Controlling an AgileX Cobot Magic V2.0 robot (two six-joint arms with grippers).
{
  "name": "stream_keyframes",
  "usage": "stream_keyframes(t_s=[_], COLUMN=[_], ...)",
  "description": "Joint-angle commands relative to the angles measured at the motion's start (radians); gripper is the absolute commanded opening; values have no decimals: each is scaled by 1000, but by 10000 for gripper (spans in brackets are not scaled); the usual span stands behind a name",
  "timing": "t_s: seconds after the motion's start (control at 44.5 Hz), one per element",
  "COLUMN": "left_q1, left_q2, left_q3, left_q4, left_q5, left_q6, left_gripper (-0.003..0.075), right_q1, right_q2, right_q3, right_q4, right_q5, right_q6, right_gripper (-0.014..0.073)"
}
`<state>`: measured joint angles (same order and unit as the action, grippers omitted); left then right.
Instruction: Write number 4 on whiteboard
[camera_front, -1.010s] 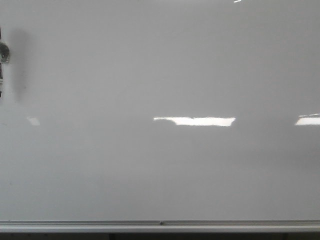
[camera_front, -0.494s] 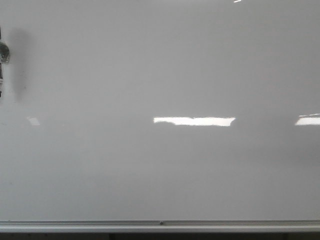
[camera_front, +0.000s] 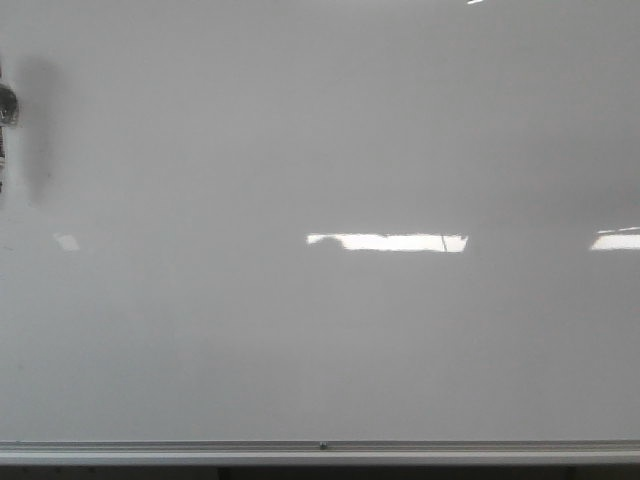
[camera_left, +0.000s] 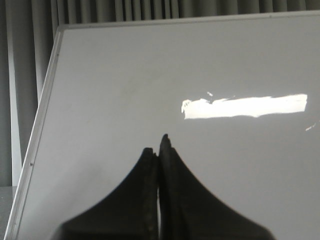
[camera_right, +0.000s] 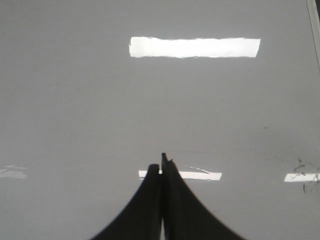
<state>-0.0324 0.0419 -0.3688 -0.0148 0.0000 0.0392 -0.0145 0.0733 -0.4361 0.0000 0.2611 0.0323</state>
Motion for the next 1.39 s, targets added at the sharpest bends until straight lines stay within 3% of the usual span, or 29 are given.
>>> stream_keyframes(t_s=[0.0, 0.269, 0.808, 0.898, 0.943, 1.078, 1.167, 1.37], left_q1=[2, 2, 2, 2, 2, 2, 2, 2], left_q2=[84, 299, 558, 581, 595, 625, 656, 760], left_q3=[-150, -348, -333, -333, -333, -333, -333, -333], left_q4=[-14, -14, 9, 36, 44, 52, 52, 25], left_q5=[71, 374, 477, 477, 477, 472, 472, 441], left_q6=[-2, -2, -2, 0, 0, 0, 0, -6], left_gripper=[-20, -20, -12, 70, 157, 447, 582, 599], right_q1=[1, 1, 1, 1, 1, 1, 1, 1], right_q2=[102, 313, 543, 571, 580, 585, 585, 585], right_q3=[-139, -268, -204, -204, -204, -204, -204, -204], right_q4=[0, 0, -35, -47, -47, -47, -47, -47], right_q5=[53, 161, 222, 221, 221, 220, 221, 221], right_q6=[-9, -9, -10, -10, -10, -10, -10, -10], right_gripper=[-69, -69, -57, 31, 90, 377, 505, 540])
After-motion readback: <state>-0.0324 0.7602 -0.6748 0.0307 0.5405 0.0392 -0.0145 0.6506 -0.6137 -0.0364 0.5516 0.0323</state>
